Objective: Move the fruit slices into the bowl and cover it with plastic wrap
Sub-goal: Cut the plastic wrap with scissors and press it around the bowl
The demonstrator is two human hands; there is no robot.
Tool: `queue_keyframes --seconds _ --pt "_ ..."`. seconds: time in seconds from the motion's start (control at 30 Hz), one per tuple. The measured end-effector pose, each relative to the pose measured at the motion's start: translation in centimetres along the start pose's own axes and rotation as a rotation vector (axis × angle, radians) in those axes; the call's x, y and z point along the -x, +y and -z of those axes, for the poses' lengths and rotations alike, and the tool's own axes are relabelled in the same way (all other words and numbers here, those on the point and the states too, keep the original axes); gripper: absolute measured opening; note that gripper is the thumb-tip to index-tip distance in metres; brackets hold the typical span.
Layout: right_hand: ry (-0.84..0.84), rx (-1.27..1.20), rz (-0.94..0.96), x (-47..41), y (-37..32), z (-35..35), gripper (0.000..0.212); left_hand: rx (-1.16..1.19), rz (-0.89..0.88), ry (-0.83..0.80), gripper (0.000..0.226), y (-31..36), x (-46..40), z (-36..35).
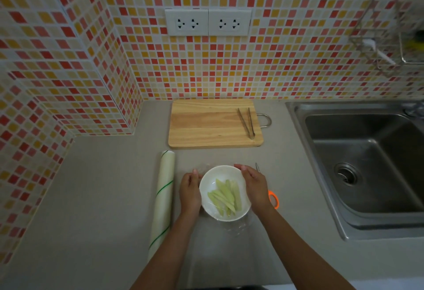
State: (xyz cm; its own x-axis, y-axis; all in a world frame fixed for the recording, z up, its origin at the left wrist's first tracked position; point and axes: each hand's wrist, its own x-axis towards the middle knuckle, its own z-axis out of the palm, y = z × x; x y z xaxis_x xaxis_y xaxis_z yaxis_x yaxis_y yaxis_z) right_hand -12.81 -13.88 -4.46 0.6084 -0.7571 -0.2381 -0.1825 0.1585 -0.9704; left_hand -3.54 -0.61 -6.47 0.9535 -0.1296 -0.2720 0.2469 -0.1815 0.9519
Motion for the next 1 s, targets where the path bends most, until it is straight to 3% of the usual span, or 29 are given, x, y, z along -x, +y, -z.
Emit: queue_keyframes --seconds 0.1,0.17,0.23,0.33,0.43,0.67,0.83,1.0 --pt "-0.005 -0.012 0.002 0.0 -0.2 -0.1 0.026 0.018 -0.072 0.027 0.009 0.2 0.1 0.0" --pt "-0.009 -0.018 0.003 0.1 -0.2 -0.1 0.026 0.007 -0.136 0.038 0.024 0.4 0.1 0.1" --pt "-0.006 -0.008 0.008 0.1 -0.2 -0.1 0.027 -0.034 -0.189 0.002 0.021 0.5 0.0 0.3" --pt "0.010 0.017 0.009 0.1 -0.3 -0.3 0.026 -0.073 -0.133 -0.116 0.020 0.2 -0.3 0.4" --pt "0.030 0.015 -0.001 0.1 -0.3 -0.4 0.026 -0.097 -0.096 -0.116 0.022 0.1 -0.3 0.4" --pt "0.050 0.043 0.017 0.3 -0.3 -0.4 0.028 -0.199 -0.091 -0.098 0.061 0.3 0.3 0.7" --pt "0.053 -0.029 -0.039 0.7 -0.3 -0.5 0.028 -0.404 -0.222 -0.054 0.066 1.3 -0.3 0.8" --pt "0.084 -0.037 -0.076 0.8 -0.1 -0.5 0.033 -0.452 -0.180 -0.055 0.074 2.0 -0.2 0.7"
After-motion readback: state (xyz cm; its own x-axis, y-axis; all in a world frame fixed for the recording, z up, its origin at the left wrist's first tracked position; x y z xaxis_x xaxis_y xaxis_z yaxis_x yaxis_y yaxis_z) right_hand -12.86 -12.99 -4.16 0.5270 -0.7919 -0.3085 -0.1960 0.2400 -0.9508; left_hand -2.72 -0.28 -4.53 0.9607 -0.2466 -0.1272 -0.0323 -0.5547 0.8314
